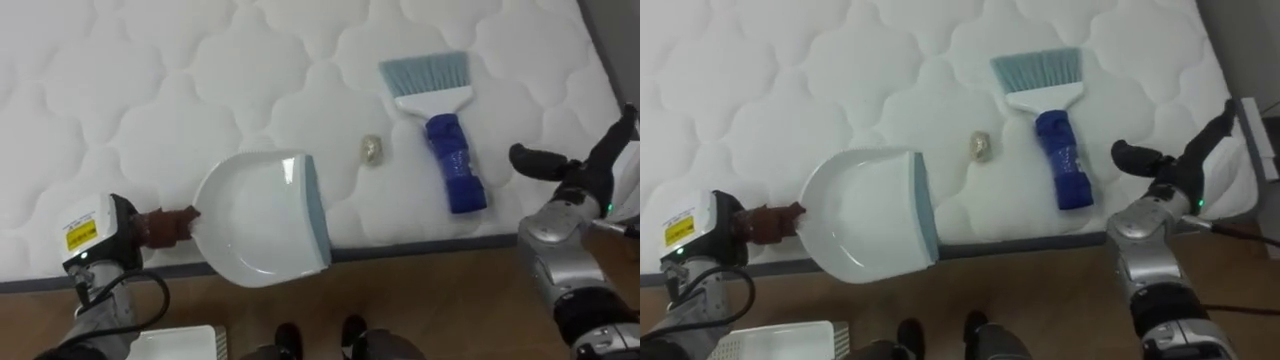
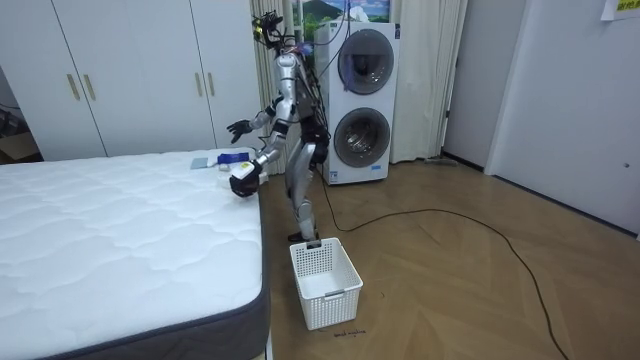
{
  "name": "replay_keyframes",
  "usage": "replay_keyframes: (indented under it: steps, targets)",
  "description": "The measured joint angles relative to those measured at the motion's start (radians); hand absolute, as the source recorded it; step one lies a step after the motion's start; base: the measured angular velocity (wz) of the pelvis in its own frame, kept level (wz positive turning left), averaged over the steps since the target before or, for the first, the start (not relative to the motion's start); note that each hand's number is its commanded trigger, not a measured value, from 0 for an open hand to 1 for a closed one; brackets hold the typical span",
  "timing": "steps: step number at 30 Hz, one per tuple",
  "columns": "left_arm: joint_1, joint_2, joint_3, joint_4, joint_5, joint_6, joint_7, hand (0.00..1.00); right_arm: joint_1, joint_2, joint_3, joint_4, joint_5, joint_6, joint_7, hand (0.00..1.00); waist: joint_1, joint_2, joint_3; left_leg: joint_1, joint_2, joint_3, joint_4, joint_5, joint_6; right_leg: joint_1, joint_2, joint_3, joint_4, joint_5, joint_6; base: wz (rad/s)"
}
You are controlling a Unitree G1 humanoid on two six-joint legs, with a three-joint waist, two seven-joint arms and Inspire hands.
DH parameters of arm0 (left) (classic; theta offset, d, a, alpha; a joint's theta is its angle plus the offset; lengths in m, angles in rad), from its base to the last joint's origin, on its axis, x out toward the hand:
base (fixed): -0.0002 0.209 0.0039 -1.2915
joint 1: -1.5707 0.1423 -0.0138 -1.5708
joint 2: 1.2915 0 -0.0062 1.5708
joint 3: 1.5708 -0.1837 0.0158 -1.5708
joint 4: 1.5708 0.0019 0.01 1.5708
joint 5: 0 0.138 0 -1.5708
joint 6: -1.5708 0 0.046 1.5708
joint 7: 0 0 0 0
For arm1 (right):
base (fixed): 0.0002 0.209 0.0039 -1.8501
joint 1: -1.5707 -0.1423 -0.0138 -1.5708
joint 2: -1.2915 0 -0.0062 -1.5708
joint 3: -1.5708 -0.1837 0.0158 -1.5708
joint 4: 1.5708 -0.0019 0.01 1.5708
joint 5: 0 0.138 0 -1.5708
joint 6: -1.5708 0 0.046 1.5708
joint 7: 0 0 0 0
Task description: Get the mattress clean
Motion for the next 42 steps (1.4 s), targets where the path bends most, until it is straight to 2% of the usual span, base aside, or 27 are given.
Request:
replay_keyframes:
  steps: [6,12,15,19,25,35,38,42]
  targets:
    - [-0.016,0.000,-0.005,-0.004,0.001,-0.003,-0.006,1.00,-0.029,0.000,0.024,0.002,0.003,-0.006,0.032,0.00,0.009,-0.001,0.0046,-0.014,0.002,0.000,0.004,0.000,0.000,-0.007,-0.005,-0.019,0.008,-0.001,-0.002,0.11]
    - [-0.029,0.000,-0.005,-0.004,0.000,-0.003,-0.007,1.00,-0.031,0.000,0.076,0.008,0.012,-0.006,0.100,0.00,0.012,0.000,0.0049,-0.021,0.006,0.000,0.004,0.000,0.000,-0.007,-0.006,-0.031,0.001,-0.002,-0.004,0.05]
    - [-0.039,0.002,-0.005,-0.004,0.000,-0.003,-0.022,1.00,-0.031,0.000,0.112,0.039,0.035,-0.006,0.136,0.00,0.012,0.000,0.0051,-0.028,0.011,0.000,0.007,0.000,0.000,-0.004,-0.008,-0.052,-0.007,-0.002,-0.005,0.07]
    - [-0.052,0.002,-0.005,-0.004,-0.001,-0.006,-0.047,1.00,-0.032,0.001,0.117,0.083,0.043,-0.005,0.189,0.00,0.028,0.000,0.0148,-0.035,0.012,0.000,0.008,0.000,0.000,-0.009,-0.009,-0.057,-0.007,-0.003,-0.008,0.04]
    - [-0.065,-0.001,-0.003,-0.006,0.000,-0.012,-0.054,1.00,-0.035,0.000,0.120,0.127,0.047,-0.005,0.245,0.00,0.059,0.000,0.0149,-0.052,0.014,-0.001,0.011,0.000,0.000,-0.023,-0.010,-0.066,-0.005,-0.006,-0.011,0.04]
    - [-0.073,-0.003,0.016,-0.011,-0.003,0.007,-0.071,1.00,-0.033,-0.013,0.120,0.185,0.042,-0.001,0.307,0.00,0.065,0.001,0.0151,-0.066,0.015,-0.012,0.027,0.000,0.000,-0.020,-0.012,-0.087,-0.007,-0.006,-0.012,0.05]
    - [-0.075,-0.007,0.016,-0.011,-0.011,0.014,-0.071,1.00,-0.033,-0.013,0.120,0.200,0.042,0.000,0.314,0.00,0.065,0.007,0.0153,-0.065,0.015,-0.015,0.028,0.000,0.000,-0.020,-0.014,-0.093,-0.002,-0.005,-0.014,0.02]
    - [-0.075,-0.015,0.015,-0.010,-0.032,0.023,-0.071,1.00,-0.033,-0.021,0.120,0.211,0.039,0.001,0.334,0.00,0.066,0.025,0.0162,-0.066,0.016,-0.025,0.037,-0.001,0.000,-0.018,-0.014,-0.102,0.007,-0.004,-0.016,0.06]
